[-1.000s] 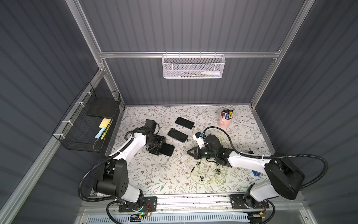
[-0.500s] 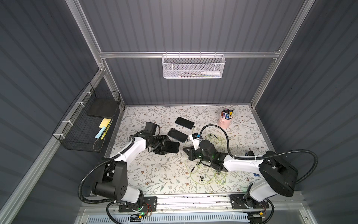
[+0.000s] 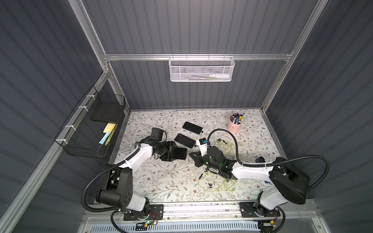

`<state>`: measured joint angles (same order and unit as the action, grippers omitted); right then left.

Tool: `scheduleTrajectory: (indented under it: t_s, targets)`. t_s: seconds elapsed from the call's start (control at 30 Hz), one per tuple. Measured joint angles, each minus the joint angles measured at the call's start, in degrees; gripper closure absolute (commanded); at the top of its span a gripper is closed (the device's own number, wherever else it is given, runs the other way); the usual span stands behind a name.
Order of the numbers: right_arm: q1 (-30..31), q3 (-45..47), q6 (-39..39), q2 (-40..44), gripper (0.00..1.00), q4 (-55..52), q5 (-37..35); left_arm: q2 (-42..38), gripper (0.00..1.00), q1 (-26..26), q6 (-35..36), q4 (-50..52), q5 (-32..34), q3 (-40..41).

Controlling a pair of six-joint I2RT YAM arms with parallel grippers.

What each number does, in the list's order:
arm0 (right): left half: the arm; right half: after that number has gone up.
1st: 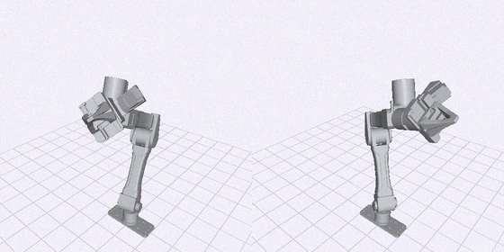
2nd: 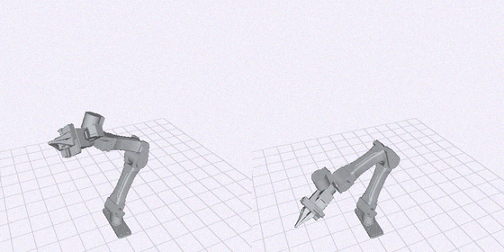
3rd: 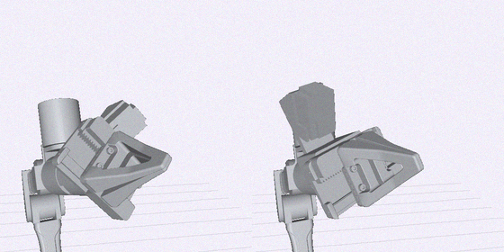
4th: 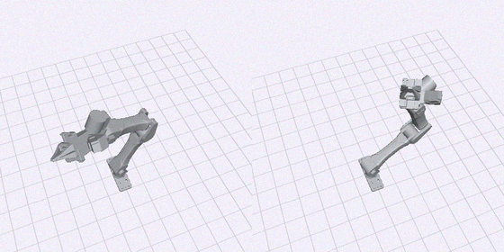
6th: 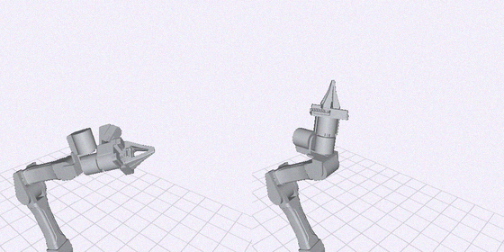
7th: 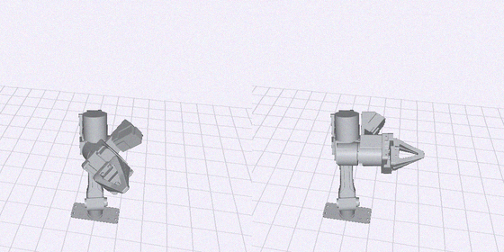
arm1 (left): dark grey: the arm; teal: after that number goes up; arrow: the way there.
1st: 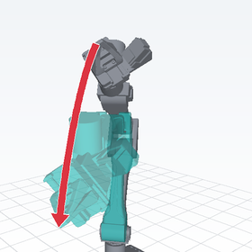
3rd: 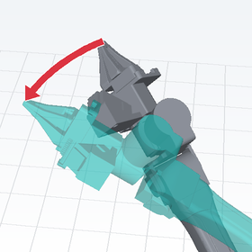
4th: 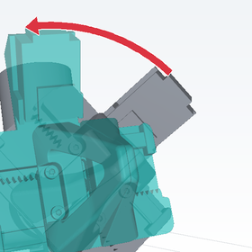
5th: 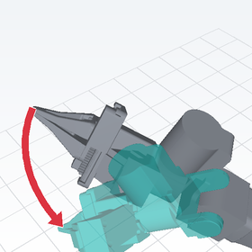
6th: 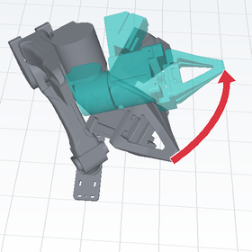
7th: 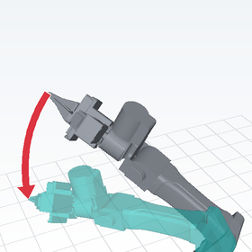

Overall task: Plug wired earphones into phones
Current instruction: Insert the wired earphone into the phone.

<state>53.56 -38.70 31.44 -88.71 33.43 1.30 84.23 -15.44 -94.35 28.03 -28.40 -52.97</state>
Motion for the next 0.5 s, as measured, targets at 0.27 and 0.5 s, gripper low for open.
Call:
scheduleTrajectory:
  t_s: [0.27, 0.5]
  targets:
    - [0.3, -1.5, 0.0, -1.8, 1.00, 0.2, 0.1, 0.0, 1.00, 0.0, -0.1, -0.9, 0.0, 0.2]
    - [0.6, -2.0, 0.0, -2.3, 1.00, 0.3, 0.3, 0.0, 1.00, 0.0, -0.4, -1.4, 0.0, 0.7]
